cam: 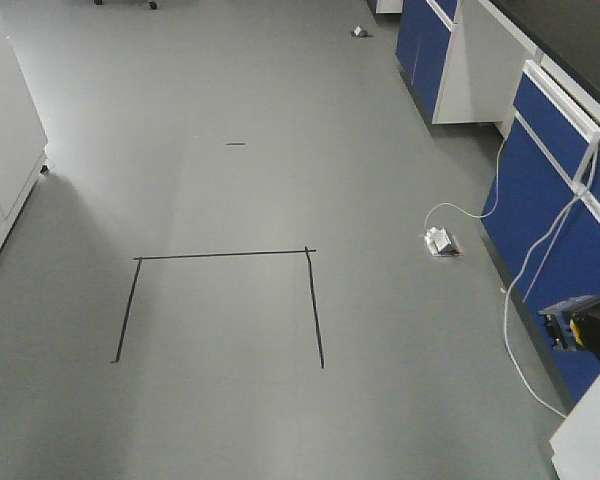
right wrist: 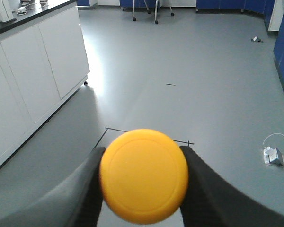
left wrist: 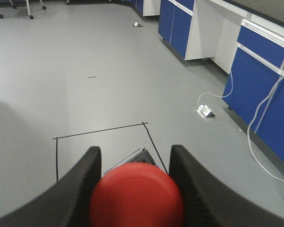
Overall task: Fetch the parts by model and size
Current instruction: 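Drive the base to the bench with the red tray, holding both buttons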
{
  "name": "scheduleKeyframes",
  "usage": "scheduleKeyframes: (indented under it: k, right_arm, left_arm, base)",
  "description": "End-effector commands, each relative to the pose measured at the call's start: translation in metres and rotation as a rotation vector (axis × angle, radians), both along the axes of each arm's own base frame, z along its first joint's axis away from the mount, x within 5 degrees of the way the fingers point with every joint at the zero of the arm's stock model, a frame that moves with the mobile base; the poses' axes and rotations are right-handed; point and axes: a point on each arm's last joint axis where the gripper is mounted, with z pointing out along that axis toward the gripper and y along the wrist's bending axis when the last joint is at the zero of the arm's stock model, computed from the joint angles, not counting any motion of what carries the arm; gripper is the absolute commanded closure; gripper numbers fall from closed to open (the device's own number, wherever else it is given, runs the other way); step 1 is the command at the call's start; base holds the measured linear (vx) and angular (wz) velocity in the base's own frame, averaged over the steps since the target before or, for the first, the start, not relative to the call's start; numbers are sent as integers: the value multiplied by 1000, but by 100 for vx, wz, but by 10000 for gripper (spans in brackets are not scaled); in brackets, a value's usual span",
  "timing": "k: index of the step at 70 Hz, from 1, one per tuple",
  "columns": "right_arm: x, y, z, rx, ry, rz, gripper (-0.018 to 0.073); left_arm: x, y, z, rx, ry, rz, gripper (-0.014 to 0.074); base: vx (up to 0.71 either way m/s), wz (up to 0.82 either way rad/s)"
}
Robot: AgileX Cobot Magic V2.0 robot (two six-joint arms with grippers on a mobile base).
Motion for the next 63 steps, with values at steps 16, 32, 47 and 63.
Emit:
scheduleKeyframes:
  k: [16,32,47,63]
  right_arm:
    - [1,0,16,27,-99,1,569]
    - [1,0,16,27,-99,1,569]
    - [1,0,16,27,-99,1,569]
    - [1,0,16,27,-99,1,569]
  left_arm:
    - [2,-2,14,-19,-89,-17,603]
    - [2,-2,14,-19,-89,-17,603]
    - [2,-2,14,-19,-89,-17,603]
    - [2,-2,14,-19,-89,-17,603]
  base:
    - [46,8]
    - [55,-2]
    - [61,-3]
    - [64,3]
